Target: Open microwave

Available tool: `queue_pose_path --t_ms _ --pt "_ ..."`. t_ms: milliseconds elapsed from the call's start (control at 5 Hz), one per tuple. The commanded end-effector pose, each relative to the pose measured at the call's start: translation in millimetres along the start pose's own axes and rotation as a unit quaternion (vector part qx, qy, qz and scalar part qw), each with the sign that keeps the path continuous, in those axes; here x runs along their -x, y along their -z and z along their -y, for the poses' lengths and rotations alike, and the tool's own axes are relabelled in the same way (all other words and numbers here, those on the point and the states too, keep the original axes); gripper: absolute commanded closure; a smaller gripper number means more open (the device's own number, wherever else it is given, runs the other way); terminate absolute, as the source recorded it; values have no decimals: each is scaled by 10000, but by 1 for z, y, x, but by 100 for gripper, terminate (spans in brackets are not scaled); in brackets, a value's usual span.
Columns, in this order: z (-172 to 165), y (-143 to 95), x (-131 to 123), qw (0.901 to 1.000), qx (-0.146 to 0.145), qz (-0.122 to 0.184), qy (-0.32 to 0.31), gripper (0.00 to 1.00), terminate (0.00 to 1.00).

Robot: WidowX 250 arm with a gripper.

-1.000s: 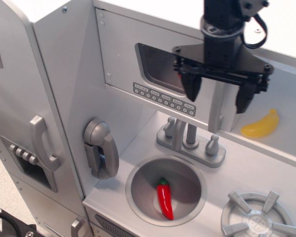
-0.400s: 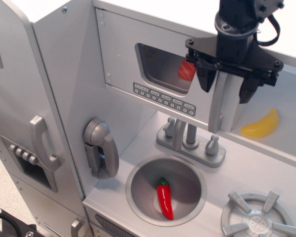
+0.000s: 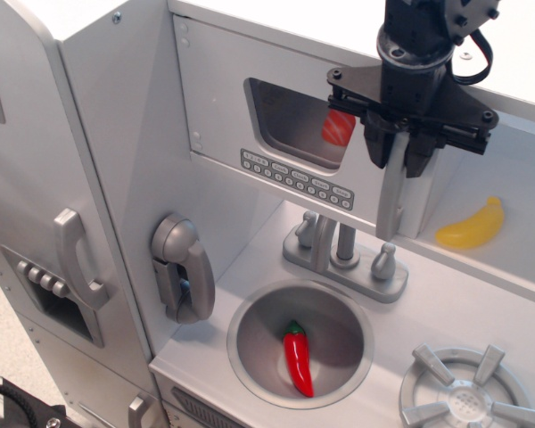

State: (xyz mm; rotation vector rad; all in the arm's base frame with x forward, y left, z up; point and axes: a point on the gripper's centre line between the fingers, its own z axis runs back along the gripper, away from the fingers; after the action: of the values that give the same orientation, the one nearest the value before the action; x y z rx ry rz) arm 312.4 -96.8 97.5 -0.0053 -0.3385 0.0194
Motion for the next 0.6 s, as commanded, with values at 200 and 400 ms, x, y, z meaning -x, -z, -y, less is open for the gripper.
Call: queue_pose_path --t_ms 200,400 --pt "-18 -36 46 9991 279 -17 312 100 0" --pt "-22 -42 60 9968 252 -656 371 0 0"
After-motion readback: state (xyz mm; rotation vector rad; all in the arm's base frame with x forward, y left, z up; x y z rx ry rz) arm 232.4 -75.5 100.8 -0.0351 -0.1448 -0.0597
